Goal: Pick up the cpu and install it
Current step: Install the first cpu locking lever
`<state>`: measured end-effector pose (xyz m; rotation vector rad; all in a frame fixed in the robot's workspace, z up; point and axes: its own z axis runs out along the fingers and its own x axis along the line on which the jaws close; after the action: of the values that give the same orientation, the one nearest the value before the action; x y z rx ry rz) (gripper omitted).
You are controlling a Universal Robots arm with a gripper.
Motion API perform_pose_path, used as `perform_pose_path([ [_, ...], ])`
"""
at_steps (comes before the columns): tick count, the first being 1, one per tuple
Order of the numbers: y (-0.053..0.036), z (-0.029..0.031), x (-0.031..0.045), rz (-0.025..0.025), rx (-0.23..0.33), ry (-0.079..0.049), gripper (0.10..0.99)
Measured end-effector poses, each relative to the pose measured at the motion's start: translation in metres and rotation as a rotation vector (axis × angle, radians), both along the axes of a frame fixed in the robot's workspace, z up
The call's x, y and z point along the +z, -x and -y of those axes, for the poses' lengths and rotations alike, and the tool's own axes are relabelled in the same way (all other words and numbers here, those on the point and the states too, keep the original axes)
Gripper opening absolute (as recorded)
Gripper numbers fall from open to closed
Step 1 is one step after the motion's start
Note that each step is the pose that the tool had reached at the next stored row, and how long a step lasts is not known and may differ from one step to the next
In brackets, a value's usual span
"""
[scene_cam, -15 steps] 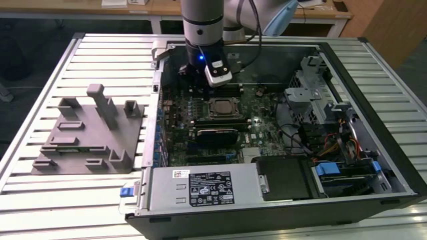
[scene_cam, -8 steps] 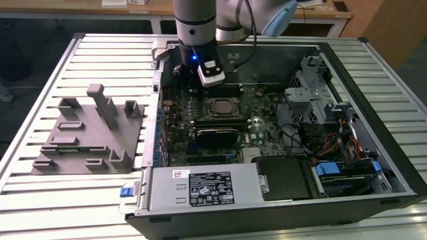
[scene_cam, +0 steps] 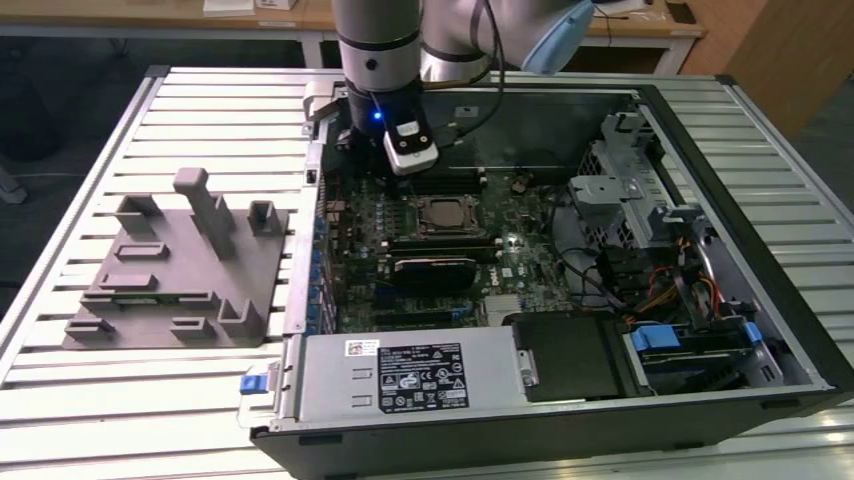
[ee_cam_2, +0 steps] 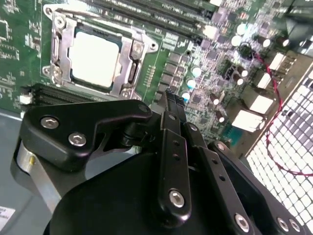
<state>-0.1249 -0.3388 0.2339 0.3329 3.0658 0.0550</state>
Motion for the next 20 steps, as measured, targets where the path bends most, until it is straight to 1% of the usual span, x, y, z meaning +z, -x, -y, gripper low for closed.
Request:
perform_pose_path([
  [3,0.0001,0.0000,0.0001,0.0000,0.000,-0.026,0.106],
  [4,0.0001,0.0000,0.0004,-0.0001,0.000,-0.029,0.106],
  [11,0.0001,0.0001,0.0079,-0.0001,0.000,-0.033,0.106],
  [12,0.0001,0.0001,0.0079,0.0001,0.000,-0.040,0.106],
  [14,0.0001,0.0000,0.0080,0.0001,0.000,-0.060,0.106],
  [15,0.0001,0.0000,0.0080,0.0000,0.000,-0.066,0.106],
  [20,0.0001,0.0000,0.0080,-0.0001,0.000,-0.067,0.106],
])
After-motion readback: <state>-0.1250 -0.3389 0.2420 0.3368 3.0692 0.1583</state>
